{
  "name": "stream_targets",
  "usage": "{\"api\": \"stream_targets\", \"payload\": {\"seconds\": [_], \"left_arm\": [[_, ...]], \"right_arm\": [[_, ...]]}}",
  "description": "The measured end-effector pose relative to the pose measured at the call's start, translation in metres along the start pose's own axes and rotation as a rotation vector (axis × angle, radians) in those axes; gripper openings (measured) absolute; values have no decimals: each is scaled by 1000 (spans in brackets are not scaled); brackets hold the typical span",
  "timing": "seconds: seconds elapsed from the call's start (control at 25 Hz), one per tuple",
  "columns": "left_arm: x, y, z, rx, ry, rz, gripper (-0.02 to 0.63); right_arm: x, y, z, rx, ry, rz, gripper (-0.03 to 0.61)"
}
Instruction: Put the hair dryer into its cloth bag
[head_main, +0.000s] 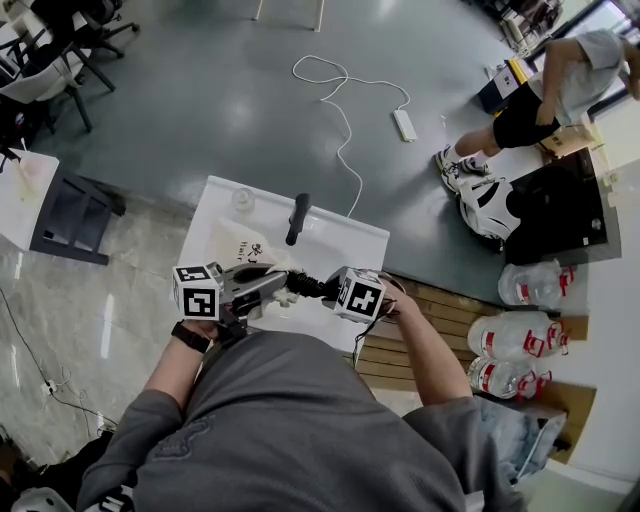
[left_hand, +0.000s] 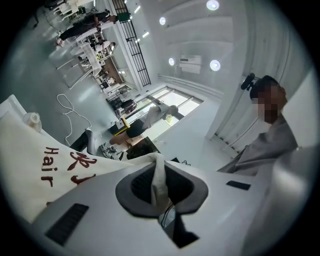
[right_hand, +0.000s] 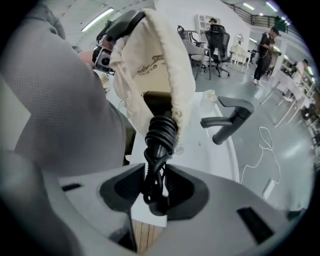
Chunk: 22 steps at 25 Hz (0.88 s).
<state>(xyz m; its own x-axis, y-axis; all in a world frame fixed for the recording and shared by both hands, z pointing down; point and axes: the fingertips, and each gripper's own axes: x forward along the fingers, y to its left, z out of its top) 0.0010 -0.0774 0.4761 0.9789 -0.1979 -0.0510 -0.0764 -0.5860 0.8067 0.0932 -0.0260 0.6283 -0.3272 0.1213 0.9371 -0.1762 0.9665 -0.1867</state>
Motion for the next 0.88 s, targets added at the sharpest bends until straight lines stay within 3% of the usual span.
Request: {"api": "stream_targets", "payload": {"seconds": [0.32,0.64,0.72,0.88], "left_arm": [[10,7,-17,0,47,19,17],[-2,11,-12,-57,-34,5,17],[-3,10,-10,-93,-61,-3,17],[5,4,-10,-102,-54,-29,17]], "right_arm": [[-9,6,50,90,-57,57,125],[-10,-3,75,702,-378,274,127],[-8,-4,76,763,-438,280,127],[-3,-1,90,759,-478,204,127]]}}
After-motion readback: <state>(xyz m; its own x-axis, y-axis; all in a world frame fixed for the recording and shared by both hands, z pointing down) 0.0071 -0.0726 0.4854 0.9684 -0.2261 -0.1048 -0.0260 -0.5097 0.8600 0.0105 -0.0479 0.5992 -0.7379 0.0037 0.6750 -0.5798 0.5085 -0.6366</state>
